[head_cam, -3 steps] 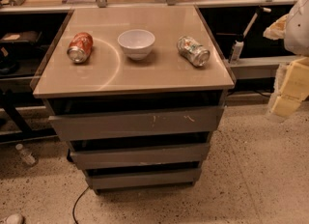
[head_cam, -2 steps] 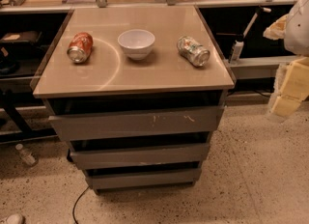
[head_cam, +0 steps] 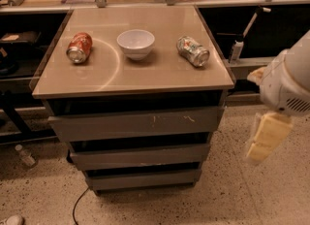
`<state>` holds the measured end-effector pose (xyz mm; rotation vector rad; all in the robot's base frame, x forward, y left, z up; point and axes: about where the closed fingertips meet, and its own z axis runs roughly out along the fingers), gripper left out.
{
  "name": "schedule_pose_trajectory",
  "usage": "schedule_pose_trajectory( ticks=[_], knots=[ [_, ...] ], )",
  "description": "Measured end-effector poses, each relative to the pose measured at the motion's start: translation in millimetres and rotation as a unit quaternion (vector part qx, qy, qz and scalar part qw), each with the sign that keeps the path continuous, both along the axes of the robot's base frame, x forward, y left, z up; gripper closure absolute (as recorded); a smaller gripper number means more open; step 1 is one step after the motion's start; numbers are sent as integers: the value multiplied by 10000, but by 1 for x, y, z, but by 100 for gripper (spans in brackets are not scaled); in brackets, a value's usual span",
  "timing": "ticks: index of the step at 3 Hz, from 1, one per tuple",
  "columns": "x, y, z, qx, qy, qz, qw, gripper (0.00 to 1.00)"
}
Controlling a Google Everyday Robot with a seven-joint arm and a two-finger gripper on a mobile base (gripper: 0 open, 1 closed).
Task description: Open bottom drawer
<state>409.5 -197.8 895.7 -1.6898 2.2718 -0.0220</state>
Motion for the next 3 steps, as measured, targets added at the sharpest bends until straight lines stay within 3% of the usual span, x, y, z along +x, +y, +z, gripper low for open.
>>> schedule_pose_trajectory(
  ticks=[1, 2, 3],
  knots=[
    [-21, 19, -101, 34, 322, -103, 9994, 0],
    [-22, 19, -101, 33, 329, -102, 9994, 0],
    [-25, 28, -126, 167, 512, -129, 9985, 0]
  ],
)
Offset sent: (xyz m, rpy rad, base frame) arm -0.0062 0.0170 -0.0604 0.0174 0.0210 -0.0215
